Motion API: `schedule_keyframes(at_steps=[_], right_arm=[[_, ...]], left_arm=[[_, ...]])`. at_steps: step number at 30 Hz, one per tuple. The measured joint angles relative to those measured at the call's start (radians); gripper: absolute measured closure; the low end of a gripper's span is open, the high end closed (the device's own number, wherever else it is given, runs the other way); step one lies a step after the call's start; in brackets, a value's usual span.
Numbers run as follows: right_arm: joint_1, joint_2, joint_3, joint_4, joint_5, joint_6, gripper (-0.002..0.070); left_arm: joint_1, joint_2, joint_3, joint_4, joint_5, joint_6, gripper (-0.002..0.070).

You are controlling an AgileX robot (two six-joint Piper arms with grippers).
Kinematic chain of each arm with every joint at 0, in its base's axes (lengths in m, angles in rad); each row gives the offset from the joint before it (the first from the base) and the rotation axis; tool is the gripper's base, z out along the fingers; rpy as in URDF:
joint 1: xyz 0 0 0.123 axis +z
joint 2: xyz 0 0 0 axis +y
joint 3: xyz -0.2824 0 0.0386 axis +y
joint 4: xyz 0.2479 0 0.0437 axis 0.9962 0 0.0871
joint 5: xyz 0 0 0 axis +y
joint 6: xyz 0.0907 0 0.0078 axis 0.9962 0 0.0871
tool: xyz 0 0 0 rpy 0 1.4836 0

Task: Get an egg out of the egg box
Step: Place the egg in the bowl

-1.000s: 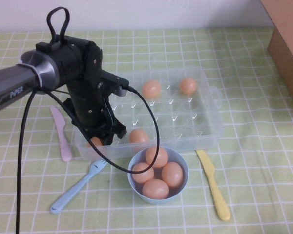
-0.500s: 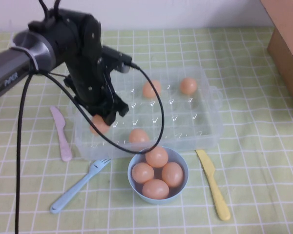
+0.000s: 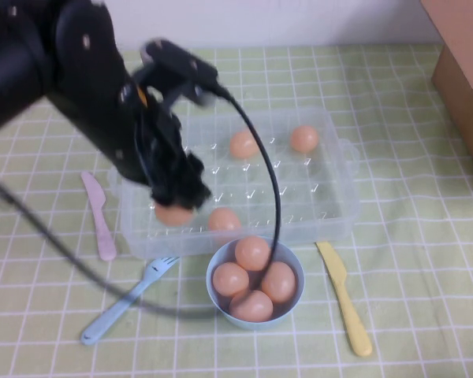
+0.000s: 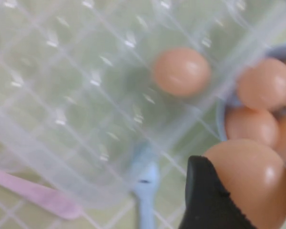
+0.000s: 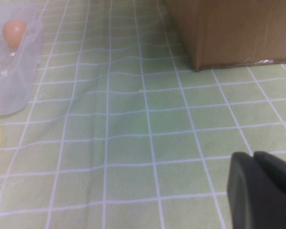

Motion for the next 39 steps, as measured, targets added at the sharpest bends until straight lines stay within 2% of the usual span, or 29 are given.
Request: schedule_keyframes(at_steps=[5, 11, 17, 25, 35, 37, 39], right_arm=[[0.000, 0.000, 0.000, 0.000, 0.000, 0.000, 0.0694], [0.000, 0.000, 0.000, 0.000, 0.000, 0.000, 0.0694], [0.000, 0.000, 0.000, 0.000, 0.000, 0.000, 0.0694], [0.000, 0.000, 0.000, 0.000, 0.000, 0.000, 0.0694], [0.000, 0.000, 0.000, 0.000, 0.000, 0.000, 0.0694], [0.000, 0.000, 0.000, 0.000, 0.000, 0.000, 0.0694], [0.000, 0.000, 0.000, 0.000, 0.000, 0.000, 0.0694]], left_arm=[[-0.143, -0.135, 0.206, -0.009, -0.102, 0.000, 0.0374], [-0.229, -0.128, 0.234, -0.012, -0.277, -0.020, 0.0375], [-0.236, -0.026, 0.234, -0.016, -0.350, -0.020, 0.0375], [-0.239, 0.100, 0.201, -0.097, -0.334, 0.060, 0.0375], [-0.239, 0.132, 0.143, -0.114, -0.307, 0.114, 0.0374], [-0.239, 0.138, 0.143, -0.125, -0.301, 0.115, 0.0342], [-0.239, 0.142, 0.143, -0.143, -0.301, 0.117, 0.0278]])
